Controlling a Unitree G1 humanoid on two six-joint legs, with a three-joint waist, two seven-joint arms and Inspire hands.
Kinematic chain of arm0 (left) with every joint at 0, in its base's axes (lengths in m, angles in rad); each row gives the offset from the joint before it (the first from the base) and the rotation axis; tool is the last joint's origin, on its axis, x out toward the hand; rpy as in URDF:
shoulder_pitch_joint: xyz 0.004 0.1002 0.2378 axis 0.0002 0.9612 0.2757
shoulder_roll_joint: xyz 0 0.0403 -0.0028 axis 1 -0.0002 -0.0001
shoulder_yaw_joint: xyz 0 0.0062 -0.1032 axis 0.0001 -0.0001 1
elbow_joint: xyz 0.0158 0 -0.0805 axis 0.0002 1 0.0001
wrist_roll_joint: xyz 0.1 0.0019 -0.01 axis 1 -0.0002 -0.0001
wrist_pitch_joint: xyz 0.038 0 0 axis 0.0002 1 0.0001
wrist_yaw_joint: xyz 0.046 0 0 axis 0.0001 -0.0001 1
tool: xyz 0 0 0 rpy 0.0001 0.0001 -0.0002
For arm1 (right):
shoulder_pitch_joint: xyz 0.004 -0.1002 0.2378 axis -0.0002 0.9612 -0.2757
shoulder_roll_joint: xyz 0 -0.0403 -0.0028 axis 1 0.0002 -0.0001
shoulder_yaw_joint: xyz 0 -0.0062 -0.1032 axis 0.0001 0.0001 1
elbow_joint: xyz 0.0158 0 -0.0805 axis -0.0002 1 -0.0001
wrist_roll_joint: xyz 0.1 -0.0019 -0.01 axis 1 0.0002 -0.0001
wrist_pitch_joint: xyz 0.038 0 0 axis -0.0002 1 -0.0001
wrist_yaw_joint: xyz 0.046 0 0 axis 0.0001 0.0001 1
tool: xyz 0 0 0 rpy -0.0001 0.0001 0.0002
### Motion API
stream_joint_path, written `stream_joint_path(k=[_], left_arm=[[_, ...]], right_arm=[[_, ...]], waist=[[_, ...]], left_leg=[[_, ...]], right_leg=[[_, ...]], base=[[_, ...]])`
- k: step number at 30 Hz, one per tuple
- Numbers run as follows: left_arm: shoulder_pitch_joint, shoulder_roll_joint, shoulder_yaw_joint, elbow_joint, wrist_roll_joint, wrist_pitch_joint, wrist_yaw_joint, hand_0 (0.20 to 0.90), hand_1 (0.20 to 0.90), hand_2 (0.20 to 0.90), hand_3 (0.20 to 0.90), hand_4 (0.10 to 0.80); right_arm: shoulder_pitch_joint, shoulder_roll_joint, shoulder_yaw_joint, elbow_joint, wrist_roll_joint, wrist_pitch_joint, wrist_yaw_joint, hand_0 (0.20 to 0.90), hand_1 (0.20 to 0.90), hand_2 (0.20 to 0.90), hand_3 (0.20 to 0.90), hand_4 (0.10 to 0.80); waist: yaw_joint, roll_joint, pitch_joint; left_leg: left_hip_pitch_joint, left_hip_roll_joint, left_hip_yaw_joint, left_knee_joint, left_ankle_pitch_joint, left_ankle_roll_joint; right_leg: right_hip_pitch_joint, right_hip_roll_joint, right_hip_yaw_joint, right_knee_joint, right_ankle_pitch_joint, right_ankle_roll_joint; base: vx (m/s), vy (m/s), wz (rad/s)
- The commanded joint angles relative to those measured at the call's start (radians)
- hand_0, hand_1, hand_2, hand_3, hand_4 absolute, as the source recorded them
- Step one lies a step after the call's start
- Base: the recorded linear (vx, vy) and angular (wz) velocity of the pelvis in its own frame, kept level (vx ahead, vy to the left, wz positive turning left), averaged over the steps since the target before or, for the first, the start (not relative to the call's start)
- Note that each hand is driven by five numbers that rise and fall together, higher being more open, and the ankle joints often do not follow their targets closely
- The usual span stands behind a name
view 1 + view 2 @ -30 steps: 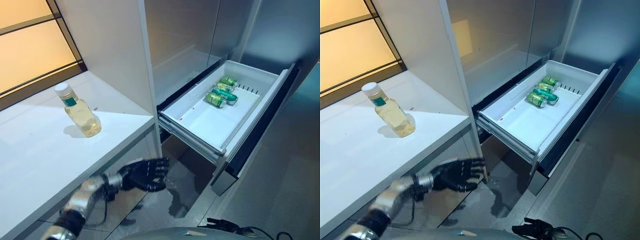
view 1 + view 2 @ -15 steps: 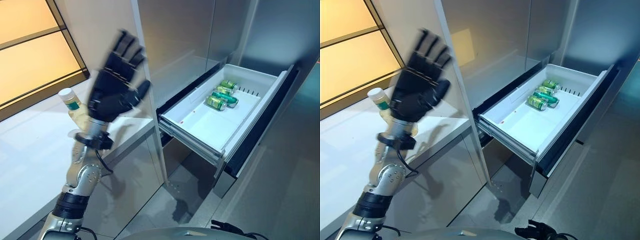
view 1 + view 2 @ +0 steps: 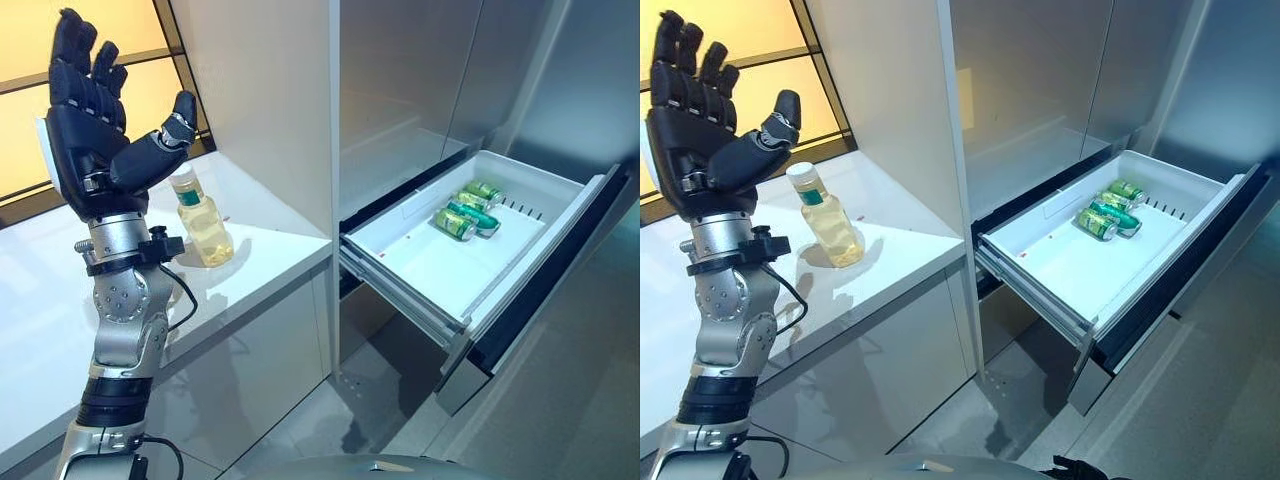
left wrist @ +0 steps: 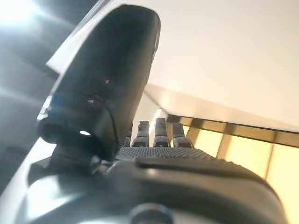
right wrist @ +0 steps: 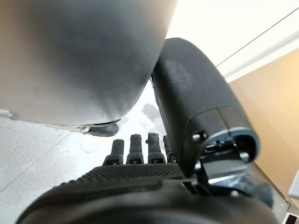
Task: Put drinks into fridge and close the fridge
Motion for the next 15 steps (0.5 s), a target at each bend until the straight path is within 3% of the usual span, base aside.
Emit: stream_joint_path(k=[1,15], left_arm=[[-0.140,0.058,-0.004,0.016,0.037,0.006,0.015,0.900,0.900,0.900,0.900,0.800],[-0.103,0.060,-0.074,0.116,0.101,0.133,0.036,0.900,0.900,0.900,0.900,0.800]], right_arm=[[-0.023,0.014,0.011,0.092,-0.012,-0.015,0.019,0.900,0.900,0.900,0.900,0.800],[-0.054,-0.040,-0.006,0.056,-0.009,0.052,0.082,0.900,0.900,0.900,0.900,0.800]], waist=[[0.001,0.027,-0.012],[0.007,0.008,0.011]], left_leg=[[0.014,-0.005,0.036,0.007,-0.115,0.004],[0.019,0.004,0.047,0.011,-0.116,0.003]], right_leg=[[-0.040,-0.002,-0.043,0.067,-0.055,0.040],[-0.040,-0.002,-0.038,0.077,-0.054,0.043]], base=[[0.000,0.000,0.00],[0.000,-0.002,0.00]])
